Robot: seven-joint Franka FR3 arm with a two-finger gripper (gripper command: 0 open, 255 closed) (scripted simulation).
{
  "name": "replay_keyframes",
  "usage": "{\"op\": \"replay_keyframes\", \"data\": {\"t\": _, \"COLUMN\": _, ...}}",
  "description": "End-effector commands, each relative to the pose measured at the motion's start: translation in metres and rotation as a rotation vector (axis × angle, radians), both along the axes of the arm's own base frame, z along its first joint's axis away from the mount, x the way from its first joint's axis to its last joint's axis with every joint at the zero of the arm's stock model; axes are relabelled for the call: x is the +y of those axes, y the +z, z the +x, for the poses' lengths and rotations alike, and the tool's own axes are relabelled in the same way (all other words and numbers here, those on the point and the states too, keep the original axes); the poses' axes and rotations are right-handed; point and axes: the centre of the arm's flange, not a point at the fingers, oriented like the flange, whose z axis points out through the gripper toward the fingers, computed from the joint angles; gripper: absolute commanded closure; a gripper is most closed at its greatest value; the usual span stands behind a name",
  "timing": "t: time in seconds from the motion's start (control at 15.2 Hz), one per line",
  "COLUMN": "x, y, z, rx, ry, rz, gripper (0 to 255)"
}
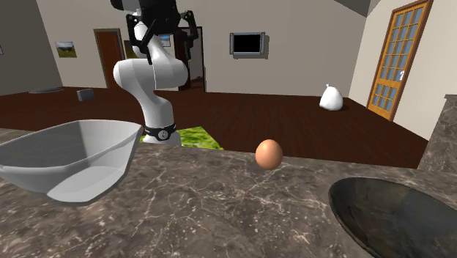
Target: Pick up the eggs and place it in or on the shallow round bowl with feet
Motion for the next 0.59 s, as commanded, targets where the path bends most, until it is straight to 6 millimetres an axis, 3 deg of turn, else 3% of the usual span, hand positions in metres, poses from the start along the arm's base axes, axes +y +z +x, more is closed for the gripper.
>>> {"op": "replay_keyframes", "data": {"t": 0.0, "x": 0.000, "y": 0.000, "z": 0.000, "rx": 0.000, "ry": 0.000, "rz": 0.000, "gripper": 0}}
{"op": "replay_keyframes", "data": {"t": 0.53, "x": 0.062, "y": -0.067, "z": 0.019, "rx": -0.110, "ry": -0.181, "rz": 0.029, "gripper": 0}}
